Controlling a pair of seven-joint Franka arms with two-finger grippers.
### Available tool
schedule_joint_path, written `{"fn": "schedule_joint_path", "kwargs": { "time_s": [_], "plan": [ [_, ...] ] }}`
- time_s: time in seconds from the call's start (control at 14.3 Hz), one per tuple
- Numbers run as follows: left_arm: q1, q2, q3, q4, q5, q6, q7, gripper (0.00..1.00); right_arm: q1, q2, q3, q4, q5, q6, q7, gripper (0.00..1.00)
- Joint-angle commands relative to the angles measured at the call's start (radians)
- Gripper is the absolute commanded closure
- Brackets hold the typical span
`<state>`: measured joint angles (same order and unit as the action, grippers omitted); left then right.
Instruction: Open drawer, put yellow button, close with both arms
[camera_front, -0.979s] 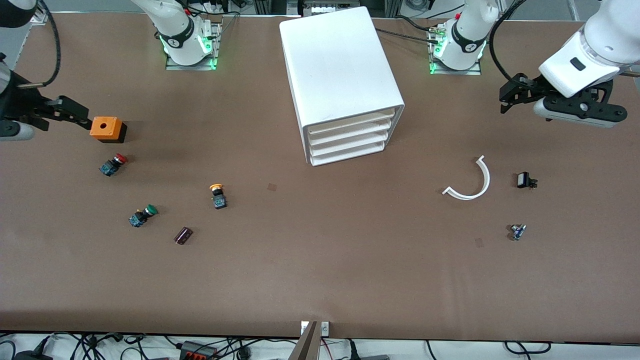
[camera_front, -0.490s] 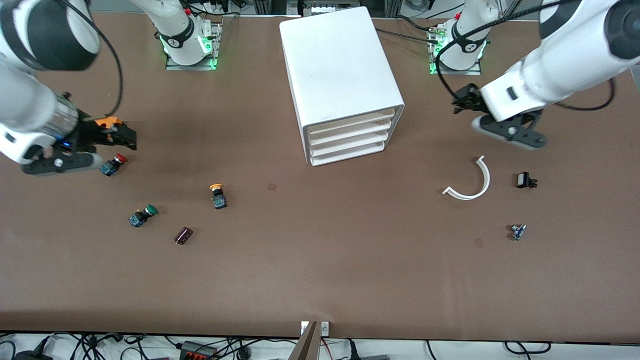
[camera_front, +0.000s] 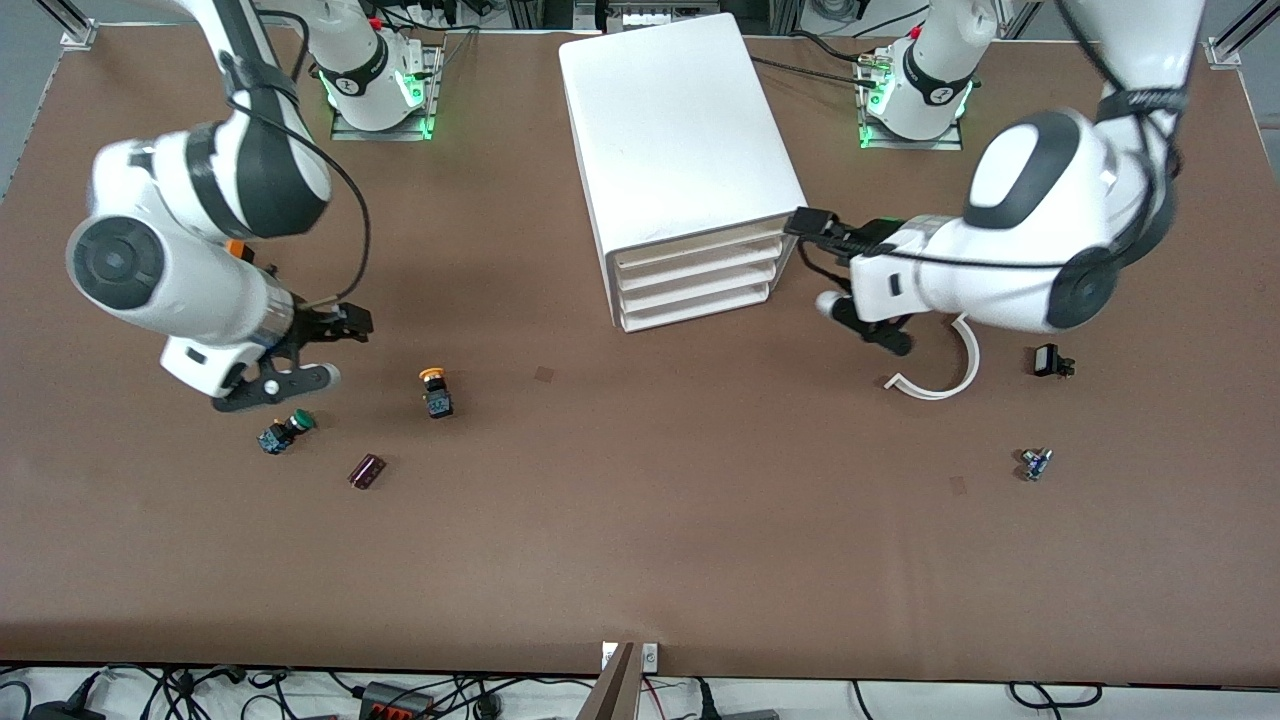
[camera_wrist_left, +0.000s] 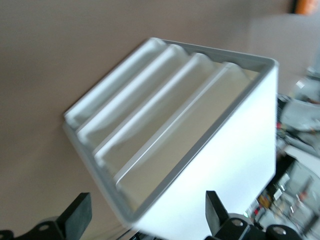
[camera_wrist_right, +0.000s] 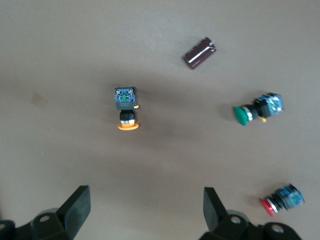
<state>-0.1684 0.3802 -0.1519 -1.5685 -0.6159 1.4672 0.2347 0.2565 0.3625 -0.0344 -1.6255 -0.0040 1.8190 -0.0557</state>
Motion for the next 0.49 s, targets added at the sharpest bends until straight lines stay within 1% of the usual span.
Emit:
{"fn": "schedule_joint_path", "kwargs": {
  "time_s": [0.0, 0.14, 0.28, 0.35, 0.42],
  "plan": [
    [0.033, 0.112, 0.002, 0.012, -0.106, 0.021, 0.324, 0.0, 0.007, 0.058, -0.004, 0.027, 0.024, 0.022, -0.001, 0.0],
    [0.05, 0.123, 0.002, -0.033, -0.201, 0.051, 0.38, 0.0, 0.007, 0.102, -0.004, 0.026, 0.059, 0.049, -0.001, 0.0],
    [0.049, 0.121, 0.002, -0.103, -0.251, 0.103, 0.441, 0.0, 0.007, 0.143, -0.004, 0.026, 0.076, 0.083, -0.003, 0.0],
    [0.047, 0.121, 0.002, -0.135, -0.252, 0.11, 0.489, 0.08, 0.012, 0.162, -0.004, 0.026, 0.076, 0.1, -0.003, 0.0],
    [0.049, 0.124, 0.002, -0.163, -0.254, 0.11, 0.524, 0.21, 0.024, 0.185, -0.005, 0.026, 0.075, 0.126, -0.003, 0.0]
  ]
}}
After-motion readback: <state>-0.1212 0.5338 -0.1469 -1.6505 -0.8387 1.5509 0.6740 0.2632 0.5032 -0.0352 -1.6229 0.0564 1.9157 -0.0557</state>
